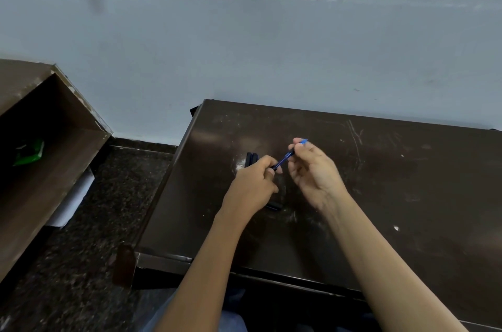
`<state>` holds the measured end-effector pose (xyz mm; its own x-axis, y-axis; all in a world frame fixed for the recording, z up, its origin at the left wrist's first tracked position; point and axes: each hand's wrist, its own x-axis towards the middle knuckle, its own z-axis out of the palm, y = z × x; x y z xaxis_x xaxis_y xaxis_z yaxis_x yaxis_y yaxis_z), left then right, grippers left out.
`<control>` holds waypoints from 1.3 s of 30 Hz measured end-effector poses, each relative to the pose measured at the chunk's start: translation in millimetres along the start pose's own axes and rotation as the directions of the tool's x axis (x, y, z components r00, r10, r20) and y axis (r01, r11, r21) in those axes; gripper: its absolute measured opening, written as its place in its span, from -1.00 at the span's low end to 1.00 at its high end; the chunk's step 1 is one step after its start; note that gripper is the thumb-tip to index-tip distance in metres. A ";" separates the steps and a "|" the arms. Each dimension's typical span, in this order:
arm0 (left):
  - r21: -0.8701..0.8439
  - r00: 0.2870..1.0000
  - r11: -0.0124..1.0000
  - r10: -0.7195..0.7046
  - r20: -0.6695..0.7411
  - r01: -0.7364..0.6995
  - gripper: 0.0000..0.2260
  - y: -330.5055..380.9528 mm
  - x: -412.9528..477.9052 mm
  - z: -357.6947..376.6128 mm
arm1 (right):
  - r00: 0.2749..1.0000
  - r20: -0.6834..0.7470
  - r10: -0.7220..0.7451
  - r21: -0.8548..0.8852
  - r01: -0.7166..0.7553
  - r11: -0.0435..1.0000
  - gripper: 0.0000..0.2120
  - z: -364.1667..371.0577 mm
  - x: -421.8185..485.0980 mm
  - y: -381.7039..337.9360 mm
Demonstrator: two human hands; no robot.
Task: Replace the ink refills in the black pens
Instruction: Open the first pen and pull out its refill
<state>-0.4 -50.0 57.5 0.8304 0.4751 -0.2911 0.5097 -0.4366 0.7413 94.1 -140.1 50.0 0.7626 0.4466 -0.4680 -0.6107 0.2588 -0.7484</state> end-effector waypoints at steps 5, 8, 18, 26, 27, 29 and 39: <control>0.121 0.987 0.989 -0.072 -0.147 0.090 -0.81 -5.1 -0.5 -6.8 | 0.986 -0.092 -0.142 0.090 0.150 0.985 -0.80 -11.7 14.3 -8.8; 0.135 0.971 0.984 -0.083 -0.226 0.115 -0.82 -3.5 -2.6 -10.5 | 0.921 0.080 -0.381 -0.625 0.344 0.701 -0.76 -14.1 14.4 9.3; 0.137 0.964 0.985 -0.071 -0.255 0.109 -0.77 -4.3 -4.5 -14.0 | 0.957 0.273 -0.098 -0.961 0.266 -0.074 -0.89 -25.0 23.1 61.8; 0.145 0.970 0.983 -0.075 -0.232 0.110 -0.78 -4.7 -6.6 -15.6 | 0.950 0.284 -0.131 -0.959 0.284 -0.020 -0.85 -24.4 24.8 64.2; 0.143 0.971 0.983 -0.077 -0.224 0.111 -0.78 -4.3 -6.5 -15.7 | 0.949 0.267 -0.167 -0.956 0.283 0.076 -0.85 -20.5 21.6 59.7; 0.138 0.976 0.985 -0.079 -0.201 0.108 -0.79 -3.0 -6.6 -16.1 | 0.974 0.190 -0.120 -0.842 0.225 0.490 -0.84 -9.9 13.3 46.1; 0.082 0.995 0.992 -0.099 -0.002 0.098 -0.80 -3.8 -2.8 -14.8 | 0.990 0.081 0.113 -0.243 -0.090 0.966 -0.91 6.2 2.7 23.0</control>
<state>-8.0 -38.3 64.4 0.7757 0.5173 -0.3616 0.6057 -0.4492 0.6567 80.7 -127.7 34.5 0.6688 0.5412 -0.5097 -0.6071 0.0019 -0.7946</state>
